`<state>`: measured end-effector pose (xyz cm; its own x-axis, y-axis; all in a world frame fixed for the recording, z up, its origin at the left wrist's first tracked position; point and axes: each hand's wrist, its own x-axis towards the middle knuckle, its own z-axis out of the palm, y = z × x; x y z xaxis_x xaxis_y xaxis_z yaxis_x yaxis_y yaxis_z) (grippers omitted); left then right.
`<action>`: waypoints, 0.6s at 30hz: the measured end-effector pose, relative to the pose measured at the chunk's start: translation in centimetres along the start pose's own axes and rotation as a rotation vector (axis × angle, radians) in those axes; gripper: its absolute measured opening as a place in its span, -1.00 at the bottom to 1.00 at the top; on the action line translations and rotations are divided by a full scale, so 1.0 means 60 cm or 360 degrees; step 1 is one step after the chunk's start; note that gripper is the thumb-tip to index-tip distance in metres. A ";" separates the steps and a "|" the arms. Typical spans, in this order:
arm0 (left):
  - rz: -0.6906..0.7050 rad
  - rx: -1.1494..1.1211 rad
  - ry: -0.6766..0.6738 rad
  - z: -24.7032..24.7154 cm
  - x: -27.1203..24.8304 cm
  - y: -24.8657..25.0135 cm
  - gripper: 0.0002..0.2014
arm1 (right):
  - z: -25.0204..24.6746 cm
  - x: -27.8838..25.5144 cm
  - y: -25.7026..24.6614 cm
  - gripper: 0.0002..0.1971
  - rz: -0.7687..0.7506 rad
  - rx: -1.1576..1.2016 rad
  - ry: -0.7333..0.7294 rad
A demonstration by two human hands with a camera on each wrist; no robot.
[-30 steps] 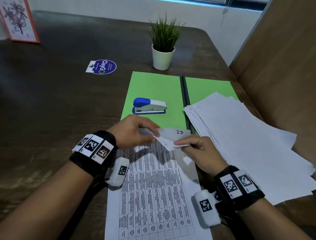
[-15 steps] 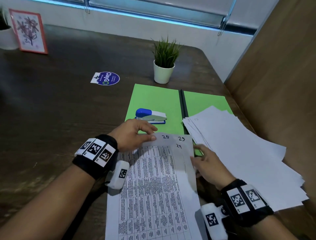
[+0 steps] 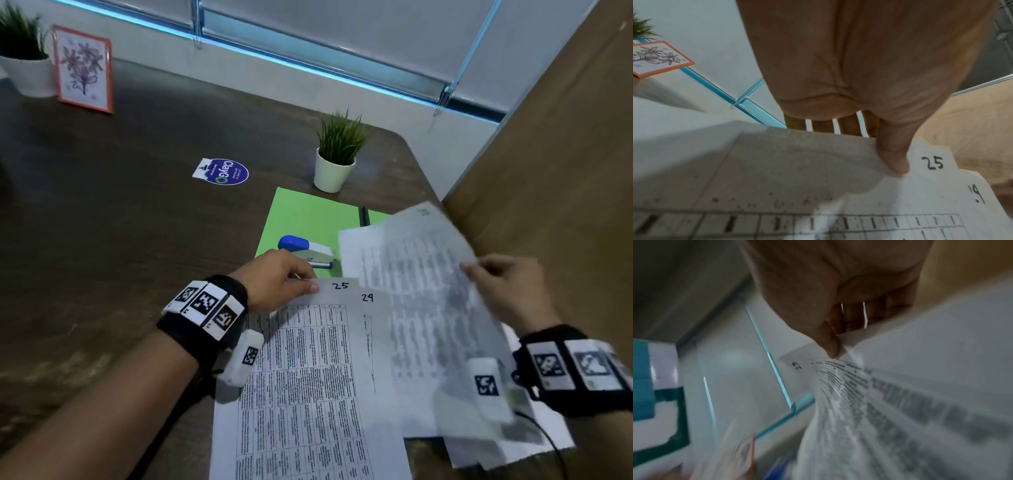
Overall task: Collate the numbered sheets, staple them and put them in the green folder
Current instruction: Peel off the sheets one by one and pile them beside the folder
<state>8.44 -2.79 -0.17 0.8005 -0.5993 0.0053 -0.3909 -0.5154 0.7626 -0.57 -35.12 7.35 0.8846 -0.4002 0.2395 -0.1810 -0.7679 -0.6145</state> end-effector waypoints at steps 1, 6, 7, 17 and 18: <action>0.0006 0.0006 0.0003 0.000 -0.001 0.002 -0.79 | -0.032 0.022 -0.016 -0.82 -0.0011 0.0037 0.0117; -0.0006 0.0007 0.0004 -0.004 0.001 0.003 -0.77 | -0.136 0.080 -0.086 -0.68 -0.0381 -0.0403 0.0374; -0.0011 -0.0003 0.0001 -0.004 0.001 0.002 -0.78 | -0.137 0.077 -0.098 -0.63 -0.0473 -0.0512 0.0357; -0.0054 -0.0037 -0.0019 0.003 -0.003 0.003 -0.87 | 0.110 -0.013 -0.053 -0.72 -0.0583 -0.1545 -0.0602; -0.0053 -0.0038 -0.0015 0.003 -0.003 0.003 -0.87 | 0.132 -0.013 -0.038 -0.74 -0.0502 -0.1542 -0.0692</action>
<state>8.18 -2.86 -0.15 0.8083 -0.5882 -0.0262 -0.3534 -0.5203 0.7774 2.57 -29.10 2.60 0.9914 -0.0538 -0.1196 -0.0126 -0.9469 0.3213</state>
